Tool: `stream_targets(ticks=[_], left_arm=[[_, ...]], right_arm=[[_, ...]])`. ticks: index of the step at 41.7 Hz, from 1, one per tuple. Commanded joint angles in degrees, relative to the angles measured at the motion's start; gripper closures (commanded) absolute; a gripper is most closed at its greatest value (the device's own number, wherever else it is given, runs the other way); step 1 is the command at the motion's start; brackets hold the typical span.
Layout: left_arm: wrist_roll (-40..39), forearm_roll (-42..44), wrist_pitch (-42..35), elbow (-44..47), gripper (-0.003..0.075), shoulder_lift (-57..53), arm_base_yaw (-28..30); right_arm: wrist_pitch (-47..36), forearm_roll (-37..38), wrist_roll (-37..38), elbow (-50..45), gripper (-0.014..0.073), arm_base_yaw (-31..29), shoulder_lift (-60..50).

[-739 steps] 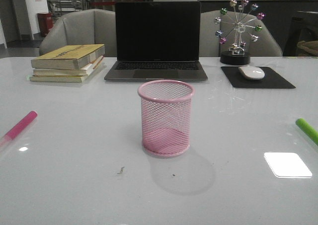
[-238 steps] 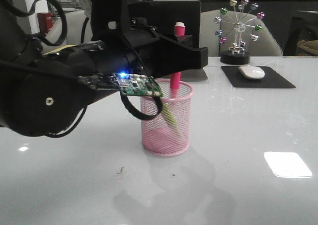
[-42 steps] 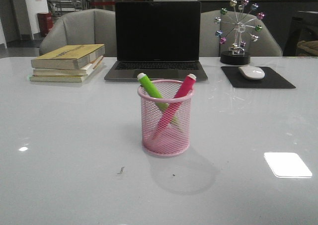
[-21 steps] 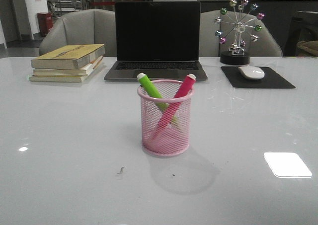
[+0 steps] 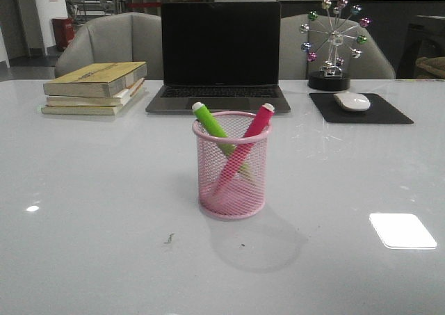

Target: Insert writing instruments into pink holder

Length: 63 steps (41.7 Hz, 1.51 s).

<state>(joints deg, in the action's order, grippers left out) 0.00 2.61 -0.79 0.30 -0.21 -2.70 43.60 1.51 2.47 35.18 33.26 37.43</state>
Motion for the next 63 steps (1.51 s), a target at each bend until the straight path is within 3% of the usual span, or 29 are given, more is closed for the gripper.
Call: stream_targets(ticks=[1,19,24,43,51,63], left_arm=[[0.0,-0.6,-5.2,0.2,0.0629,-1.3,-0.4],[0.0,-0.6,-5.2,0.2,0.0629,-1.3,-0.4],[0.0,-0.6,-5.2,0.2,0.0629,-1.3,-0.4],[0.0,-0.6,-5.2,0.2,0.0629,-1.3,-0.4],[0.0,-0.6,-5.2,0.2,0.0629,-1.3,-0.4],[0.0,-0.6,-5.2,0.2,0.0629,-1.1,-0.4]], right_arm=[[-3.4,0.5,-0.5,1.6,0.0536,-0.2,-0.1],[-3.4,0.4,-0.5,1.4,0.0536,0.0,-0.8],[-4.8,1.9,-0.7,-0.7,0.0536,-4.1,-4.2],[-38.0,1.5,-0.9,-27.6,0.0536,-28.9,-33.2],[-49.0,-0.6,-0.9,-36.7,0.0536,-31.8,-38.3],[-47.4,-0.6,-0.9,-36.5,0.0536,-31.8,-39.1]])
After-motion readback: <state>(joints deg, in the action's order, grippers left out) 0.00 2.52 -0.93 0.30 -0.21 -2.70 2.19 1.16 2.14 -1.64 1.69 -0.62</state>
